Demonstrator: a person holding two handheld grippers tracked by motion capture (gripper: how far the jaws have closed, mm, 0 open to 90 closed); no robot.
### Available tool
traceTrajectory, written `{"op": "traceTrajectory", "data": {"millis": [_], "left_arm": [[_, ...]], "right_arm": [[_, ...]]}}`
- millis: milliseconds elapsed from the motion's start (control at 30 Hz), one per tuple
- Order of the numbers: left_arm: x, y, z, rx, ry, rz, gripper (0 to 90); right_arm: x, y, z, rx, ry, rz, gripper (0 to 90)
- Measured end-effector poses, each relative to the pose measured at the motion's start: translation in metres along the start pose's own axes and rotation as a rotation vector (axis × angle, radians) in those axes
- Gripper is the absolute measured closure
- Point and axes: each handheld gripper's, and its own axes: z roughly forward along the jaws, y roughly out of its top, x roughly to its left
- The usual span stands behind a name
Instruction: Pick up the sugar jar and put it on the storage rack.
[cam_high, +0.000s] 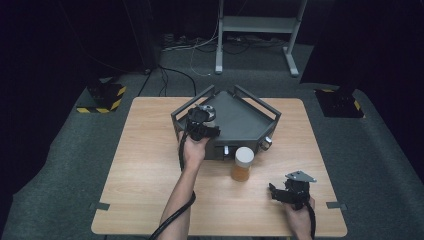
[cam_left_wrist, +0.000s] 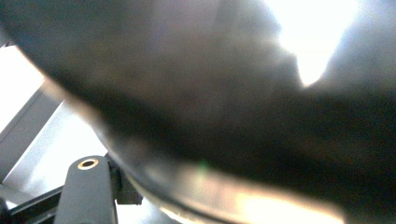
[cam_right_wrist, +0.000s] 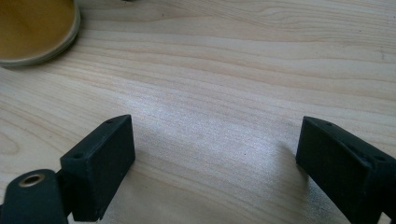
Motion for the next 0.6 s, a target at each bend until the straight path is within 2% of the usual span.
{"op": "traceTrajectory", "data": {"millis": [167,600], "left_arm": [[-0.0022,-0.0008,0.0,0.002,0.007,0.017,31.3],[-0.0039,-0.0016,0.0,0.0,0.013,0.019,31.2]], "right_arm": [[0.0,0.0,0.0,0.0,0.0,0.0,11.4],[0.0,0.0,0.0,0.0,0.0,0.0,11.4]]}}
